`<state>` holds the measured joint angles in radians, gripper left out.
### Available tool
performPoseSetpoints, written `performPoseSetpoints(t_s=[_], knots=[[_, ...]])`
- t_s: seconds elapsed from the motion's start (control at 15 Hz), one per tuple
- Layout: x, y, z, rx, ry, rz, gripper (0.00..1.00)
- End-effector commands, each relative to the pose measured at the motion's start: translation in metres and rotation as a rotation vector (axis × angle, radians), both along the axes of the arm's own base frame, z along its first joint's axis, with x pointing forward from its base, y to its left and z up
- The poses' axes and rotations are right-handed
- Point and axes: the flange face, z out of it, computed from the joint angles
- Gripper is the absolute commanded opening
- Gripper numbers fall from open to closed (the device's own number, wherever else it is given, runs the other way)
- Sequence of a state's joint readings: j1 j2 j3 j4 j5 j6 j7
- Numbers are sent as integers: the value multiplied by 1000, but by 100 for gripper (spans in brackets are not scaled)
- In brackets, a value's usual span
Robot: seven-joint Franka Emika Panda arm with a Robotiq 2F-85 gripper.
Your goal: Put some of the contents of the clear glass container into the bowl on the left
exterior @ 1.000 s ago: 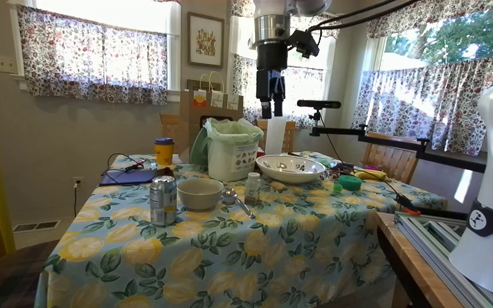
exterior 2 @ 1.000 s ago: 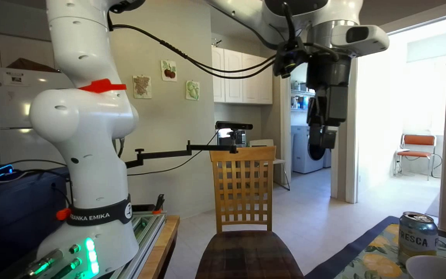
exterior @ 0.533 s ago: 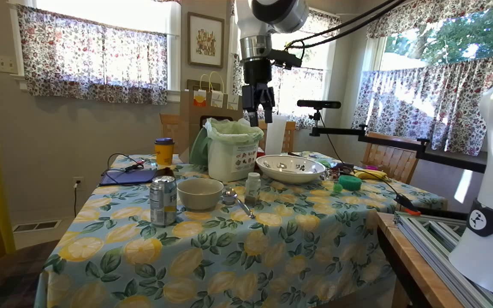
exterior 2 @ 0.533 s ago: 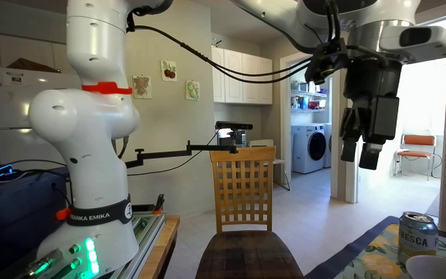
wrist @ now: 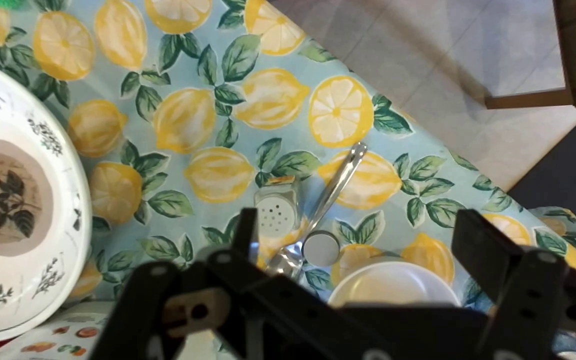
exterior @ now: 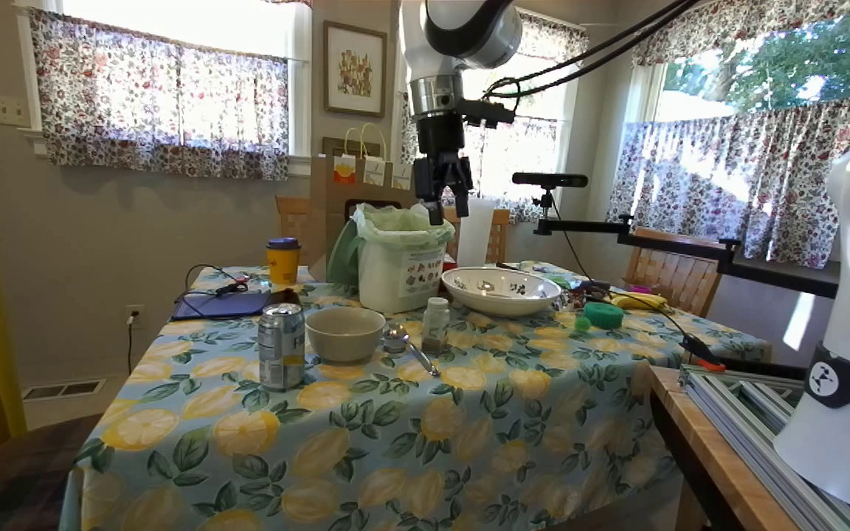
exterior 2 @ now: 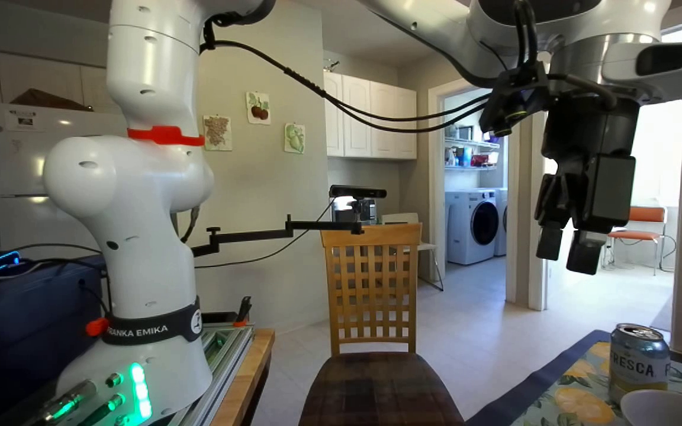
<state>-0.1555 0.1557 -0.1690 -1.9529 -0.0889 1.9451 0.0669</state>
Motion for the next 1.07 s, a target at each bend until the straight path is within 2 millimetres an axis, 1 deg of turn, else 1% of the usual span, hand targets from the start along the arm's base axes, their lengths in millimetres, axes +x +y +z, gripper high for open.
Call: performPoseSetpoints(t_s=[0.0, 0.13, 0.27, 0.47, 0.73, 0.87, 1.0], knots=[[0, 0, 1, 0, 0, -2, 100], [9, -9, -10, -3, -19, 12, 100], [21, -24, -23, -26, -33, 32, 100], [38, -57, -40, -59, -66, 3, 100], [59, -99, -66, -91, -61, -6, 100], [62, -112, -79, -85, -36, -17, 100], [60, -116, -92, -74, -3, -16, 100]])
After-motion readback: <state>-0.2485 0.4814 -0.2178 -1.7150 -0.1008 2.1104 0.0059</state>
